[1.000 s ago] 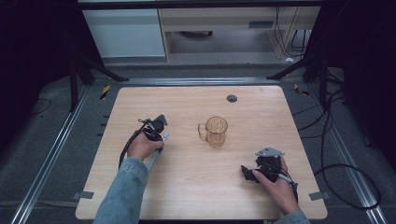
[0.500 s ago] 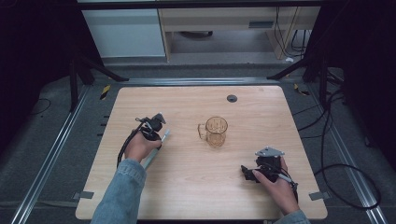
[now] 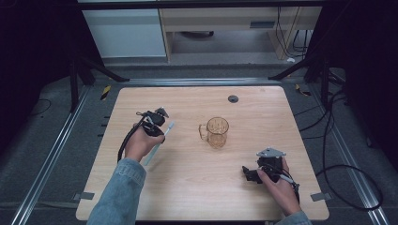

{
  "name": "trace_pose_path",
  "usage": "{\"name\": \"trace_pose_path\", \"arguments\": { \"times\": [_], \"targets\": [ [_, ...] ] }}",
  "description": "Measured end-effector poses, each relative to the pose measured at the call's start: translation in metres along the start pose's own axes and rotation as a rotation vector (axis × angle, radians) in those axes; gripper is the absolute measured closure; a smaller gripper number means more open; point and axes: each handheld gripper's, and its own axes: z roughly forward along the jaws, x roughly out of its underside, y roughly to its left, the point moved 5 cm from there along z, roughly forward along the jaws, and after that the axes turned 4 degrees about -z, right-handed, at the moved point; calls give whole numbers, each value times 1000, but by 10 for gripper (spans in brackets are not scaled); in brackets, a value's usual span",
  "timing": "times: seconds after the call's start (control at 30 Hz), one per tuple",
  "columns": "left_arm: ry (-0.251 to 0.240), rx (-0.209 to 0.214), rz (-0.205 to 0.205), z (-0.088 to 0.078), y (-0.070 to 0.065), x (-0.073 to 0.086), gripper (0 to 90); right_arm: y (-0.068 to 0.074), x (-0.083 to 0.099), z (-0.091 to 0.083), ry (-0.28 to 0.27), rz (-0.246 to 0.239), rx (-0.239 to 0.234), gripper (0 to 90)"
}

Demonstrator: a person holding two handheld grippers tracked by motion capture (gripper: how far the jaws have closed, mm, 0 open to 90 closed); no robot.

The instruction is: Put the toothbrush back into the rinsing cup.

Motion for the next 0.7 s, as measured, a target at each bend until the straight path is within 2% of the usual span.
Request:
{"name": "trace_pose_path", "arguments": {
  "times": [0.13,0.27,0.37,0.7],
  "targets": [
    [-14,13,24,0,-9,-2,786,0,0,0,2,-4,-1,6],
    [-26,36,20,2,-13,-7,786,-1,0,0,1,-11,-3,6],
    [-62,58,29,-3,-20,-15,786,0,1,-1,2,-8,-5,6],
    [-131,64,47,-15,-36,-32,786,0,1,-1,2,-12,-4,7]
  ]
}}
